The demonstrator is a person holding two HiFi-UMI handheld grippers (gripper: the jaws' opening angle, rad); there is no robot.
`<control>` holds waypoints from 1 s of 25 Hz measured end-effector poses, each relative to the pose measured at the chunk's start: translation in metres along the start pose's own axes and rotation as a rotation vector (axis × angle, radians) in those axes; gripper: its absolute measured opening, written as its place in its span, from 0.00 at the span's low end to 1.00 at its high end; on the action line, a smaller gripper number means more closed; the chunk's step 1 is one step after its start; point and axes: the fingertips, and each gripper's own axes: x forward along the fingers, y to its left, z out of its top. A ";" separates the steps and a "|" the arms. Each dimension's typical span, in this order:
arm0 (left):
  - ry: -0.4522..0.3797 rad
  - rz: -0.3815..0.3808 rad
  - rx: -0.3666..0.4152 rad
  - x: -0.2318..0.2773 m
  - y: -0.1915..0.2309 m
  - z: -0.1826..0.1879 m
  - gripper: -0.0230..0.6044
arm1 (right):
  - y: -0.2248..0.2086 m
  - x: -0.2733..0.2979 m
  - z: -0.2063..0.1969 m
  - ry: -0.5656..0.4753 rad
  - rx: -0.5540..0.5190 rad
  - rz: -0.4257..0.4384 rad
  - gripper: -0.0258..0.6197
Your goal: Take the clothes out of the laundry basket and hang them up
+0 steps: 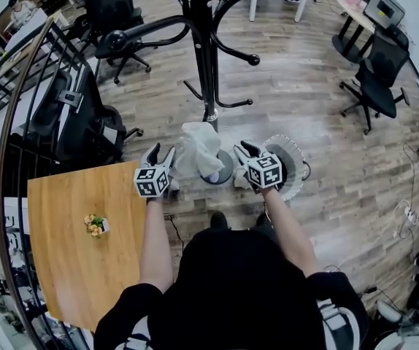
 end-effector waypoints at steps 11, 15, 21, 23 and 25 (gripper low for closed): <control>-0.012 0.097 -0.040 -0.044 -0.029 -0.021 0.43 | 0.006 -0.023 -0.019 0.029 -0.032 0.088 0.24; -0.005 0.123 -0.042 -0.057 -0.051 -0.029 0.43 | 0.002 -0.041 -0.024 0.033 -0.038 0.116 0.23; 0.019 0.124 -0.033 -0.067 -0.097 -0.044 0.43 | -0.014 -0.073 -0.044 0.047 -0.024 0.132 0.23; 0.023 0.124 -0.031 -0.069 -0.110 -0.048 0.43 | -0.019 -0.084 -0.051 0.051 -0.021 0.133 0.23; 0.022 0.126 -0.032 -0.071 -0.121 -0.051 0.43 | -0.023 -0.093 -0.057 0.054 -0.019 0.136 0.23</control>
